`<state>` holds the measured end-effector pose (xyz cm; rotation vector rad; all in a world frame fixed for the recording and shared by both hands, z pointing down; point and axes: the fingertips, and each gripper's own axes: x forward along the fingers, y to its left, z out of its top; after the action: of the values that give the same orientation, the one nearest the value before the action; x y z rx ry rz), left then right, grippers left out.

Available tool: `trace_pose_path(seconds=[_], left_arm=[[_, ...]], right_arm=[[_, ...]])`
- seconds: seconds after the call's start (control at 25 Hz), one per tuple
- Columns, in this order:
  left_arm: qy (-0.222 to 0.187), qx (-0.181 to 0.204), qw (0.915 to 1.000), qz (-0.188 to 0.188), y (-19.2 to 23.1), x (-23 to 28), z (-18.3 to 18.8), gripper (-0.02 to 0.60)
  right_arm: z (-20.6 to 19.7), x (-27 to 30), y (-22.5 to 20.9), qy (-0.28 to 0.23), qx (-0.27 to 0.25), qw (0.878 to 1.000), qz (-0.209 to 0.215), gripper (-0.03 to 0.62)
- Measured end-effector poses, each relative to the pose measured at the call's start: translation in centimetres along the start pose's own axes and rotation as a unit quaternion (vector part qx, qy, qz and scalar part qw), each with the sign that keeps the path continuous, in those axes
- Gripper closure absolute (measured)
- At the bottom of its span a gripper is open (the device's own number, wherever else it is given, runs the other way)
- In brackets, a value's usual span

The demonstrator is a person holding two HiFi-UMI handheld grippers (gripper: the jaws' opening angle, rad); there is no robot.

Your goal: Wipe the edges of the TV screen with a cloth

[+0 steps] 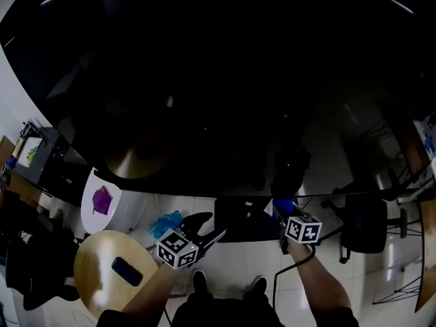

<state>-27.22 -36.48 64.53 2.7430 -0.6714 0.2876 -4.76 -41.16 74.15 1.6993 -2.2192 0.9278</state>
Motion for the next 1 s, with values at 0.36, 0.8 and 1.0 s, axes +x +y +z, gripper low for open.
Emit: trace_pose_path(seconds=[0.36, 0.8, 1.0], left_arm=[[-0.006, -0.014, 0.9994, 0.031, 5.3, -5.2, -0.8, 0.322], [-0.012, -0.024, 0.9975, 0.065, 9.5, -11.6, -2.3, 0.322], [-0.020, -0.028, 0.9965, 0.077, 12.3, -14.9, -3.1, 0.321]], right_arm=[[-0.7, 3.7, 9.1, -0.003, -0.011, 0.999, 0.045, 0.384], [-1.9, 8.2, 18.4, 0.025, -0.029, 0.995, 0.090, 0.382], [-2.6, 11.0, 23.6, 0.036, -0.041, 0.992, 0.116, 0.382]])
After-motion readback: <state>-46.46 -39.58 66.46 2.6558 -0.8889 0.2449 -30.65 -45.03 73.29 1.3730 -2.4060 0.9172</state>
